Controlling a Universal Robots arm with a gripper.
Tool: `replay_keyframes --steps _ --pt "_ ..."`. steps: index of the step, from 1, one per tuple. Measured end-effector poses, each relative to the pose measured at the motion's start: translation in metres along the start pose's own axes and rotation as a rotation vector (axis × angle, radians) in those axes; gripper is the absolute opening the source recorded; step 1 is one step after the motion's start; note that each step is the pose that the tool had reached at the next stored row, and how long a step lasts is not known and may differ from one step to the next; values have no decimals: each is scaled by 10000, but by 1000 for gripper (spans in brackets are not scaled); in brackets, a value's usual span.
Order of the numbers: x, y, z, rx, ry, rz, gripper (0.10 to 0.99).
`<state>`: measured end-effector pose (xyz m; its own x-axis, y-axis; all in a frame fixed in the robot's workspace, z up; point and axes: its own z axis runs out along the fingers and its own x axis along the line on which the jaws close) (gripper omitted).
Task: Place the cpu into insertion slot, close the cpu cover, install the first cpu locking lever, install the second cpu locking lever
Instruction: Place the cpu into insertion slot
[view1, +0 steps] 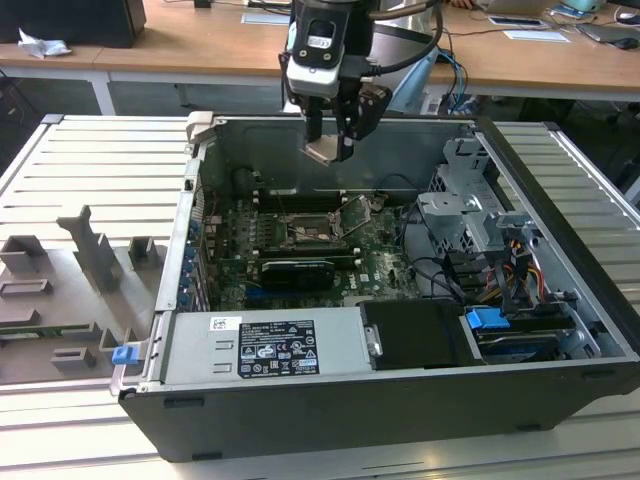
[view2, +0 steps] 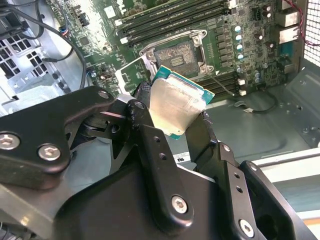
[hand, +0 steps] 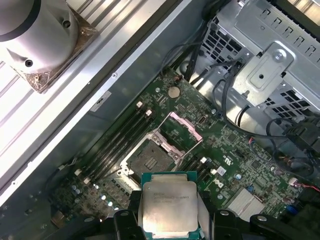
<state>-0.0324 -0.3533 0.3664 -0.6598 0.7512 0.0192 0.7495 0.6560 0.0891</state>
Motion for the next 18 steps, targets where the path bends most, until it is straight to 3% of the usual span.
replay_keyframes --steps 18 --pt "0 -2 21 -9 -44 494 529"
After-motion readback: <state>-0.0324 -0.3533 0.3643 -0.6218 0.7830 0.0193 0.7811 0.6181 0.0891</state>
